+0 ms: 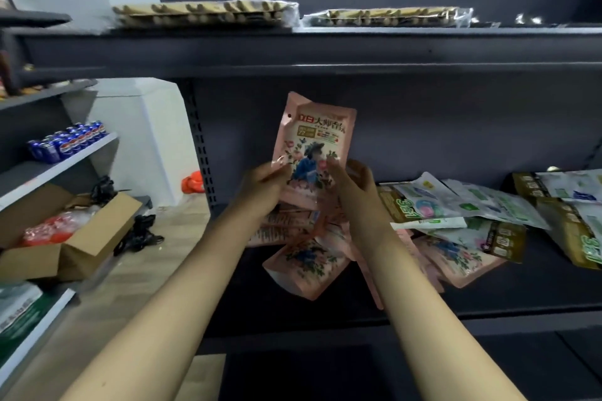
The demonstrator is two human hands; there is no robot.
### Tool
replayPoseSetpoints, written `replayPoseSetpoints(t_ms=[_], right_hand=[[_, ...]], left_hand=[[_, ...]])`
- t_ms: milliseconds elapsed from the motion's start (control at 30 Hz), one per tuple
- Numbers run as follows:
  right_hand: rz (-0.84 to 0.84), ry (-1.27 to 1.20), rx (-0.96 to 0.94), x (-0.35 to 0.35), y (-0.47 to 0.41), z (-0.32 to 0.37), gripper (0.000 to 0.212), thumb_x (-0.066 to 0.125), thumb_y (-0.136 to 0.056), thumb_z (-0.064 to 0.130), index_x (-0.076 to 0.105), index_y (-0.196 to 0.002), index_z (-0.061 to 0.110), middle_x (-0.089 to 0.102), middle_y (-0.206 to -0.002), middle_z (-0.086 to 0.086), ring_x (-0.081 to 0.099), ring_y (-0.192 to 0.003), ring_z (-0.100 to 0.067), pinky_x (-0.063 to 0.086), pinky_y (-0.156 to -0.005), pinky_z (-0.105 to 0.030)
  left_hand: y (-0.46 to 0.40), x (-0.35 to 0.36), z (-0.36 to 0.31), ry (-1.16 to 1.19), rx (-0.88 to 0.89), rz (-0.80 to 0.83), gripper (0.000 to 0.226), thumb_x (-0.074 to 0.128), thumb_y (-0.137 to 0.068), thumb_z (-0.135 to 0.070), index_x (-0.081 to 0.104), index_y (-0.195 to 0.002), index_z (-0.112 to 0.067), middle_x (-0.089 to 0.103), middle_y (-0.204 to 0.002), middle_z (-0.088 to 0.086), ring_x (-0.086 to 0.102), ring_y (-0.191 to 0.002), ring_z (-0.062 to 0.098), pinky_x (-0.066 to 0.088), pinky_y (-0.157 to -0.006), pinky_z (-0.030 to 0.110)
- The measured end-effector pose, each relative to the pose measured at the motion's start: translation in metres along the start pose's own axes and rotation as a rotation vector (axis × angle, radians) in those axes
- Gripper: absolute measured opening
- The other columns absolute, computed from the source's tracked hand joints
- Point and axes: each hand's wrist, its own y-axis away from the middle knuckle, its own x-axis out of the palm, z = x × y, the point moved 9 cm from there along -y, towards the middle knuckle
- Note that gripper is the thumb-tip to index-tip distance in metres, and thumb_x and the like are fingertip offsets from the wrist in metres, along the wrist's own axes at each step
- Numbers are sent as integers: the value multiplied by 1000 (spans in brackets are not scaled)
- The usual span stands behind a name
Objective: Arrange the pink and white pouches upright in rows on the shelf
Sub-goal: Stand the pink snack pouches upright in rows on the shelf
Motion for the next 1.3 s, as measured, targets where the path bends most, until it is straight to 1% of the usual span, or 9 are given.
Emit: replayPoseSetpoints(t_ms=[100,400,533,700,767,867,967,1133,1300], right_hand=[[159,-177,92,26,9,-10,50,69,-83,30,47,-126,18,65,-119,-7,67,-104,-25,56,-87,-45],[180,-150,75,44,3,-26,34,66,-81,1,62,-114,8,70,-110,-17,67,-102,-35,49,-94,-58],[249,-28,19,47,4,-19,25,60,-84,-3,69,-99,14,72,-105,-14,68,-98,-32,54,-89,-48],[377,264,-93,66,-12,-5,20,60,-86,11,66,-106,11,73,-100,-9,70,-92,-23,57,-83,-40],[438,463,-150,80,-23,0,30,60,-85,27,64,-111,14,72,-104,-8,70,-96,-22,55,-89,-46],[569,509,-146,96,-32,-4,35,59,-87,18,55,-121,12,67,-114,-10,65,-105,-22,52,-94,-45],[680,478,-53,104,-38,-19,60,66,-81,4,34,-127,22,56,-128,-5,56,-117,-17,49,-98,-42],[494,623,-120,111,-61,-18,47,62,-83,6,27,-113,19,49,-96,9,59,-106,-20,57,-83,-45],[218,632,-127,112,-80,-33,38,59,-89,11,36,-119,8,56,-122,-10,57,-110,-25,46,-70,-23]], left_hand=[[12,-3,5,10,-6,39,16,55,-93,-25,68,-84,-26,74,-77,-7,70,-77,12,53,-83,36],[33,-21,13,21,-96,78,15,53,-94,-20,67,-97,-18,71,-94,5,67,-86,19,52,-89,39],[38,-20,10,-70,-91,106,23,48,-96,-19,55,-118,-16,67,-110,4,64,-99,17,51,-88,32],[42,-6,-4,-301,-14,285,45,63,-86,-7,48,-124,-25,60,-107,-12,58,-99,0,45,-77,4],[35,-14,-1,-420,-40,239,44,67,-83,-8,52,-123,-18,62,-111,-4,58,-106,9,44,-85,13],[13,-31,5,-546,-37,160,42,71,-78,-11,56,-117,-13,64,-109,2,60,-104,14,45,-94,27],[-16,-52,20,-637,-36,64,79,77,-54,-45,49,-123,-18,66,-111,-1,63,-102,13,52,-94,38],[-45,-73,29,-630,-5,-67,81,74,-55,-53,43,-122,-20,64,-112,-5,63,-101,13,54,-89,39],[-44,-79,13,-615,106,-256,57,78,-72,-30,46,-114,-8,63,-115,6,62,-104,22,50,-78,32]])
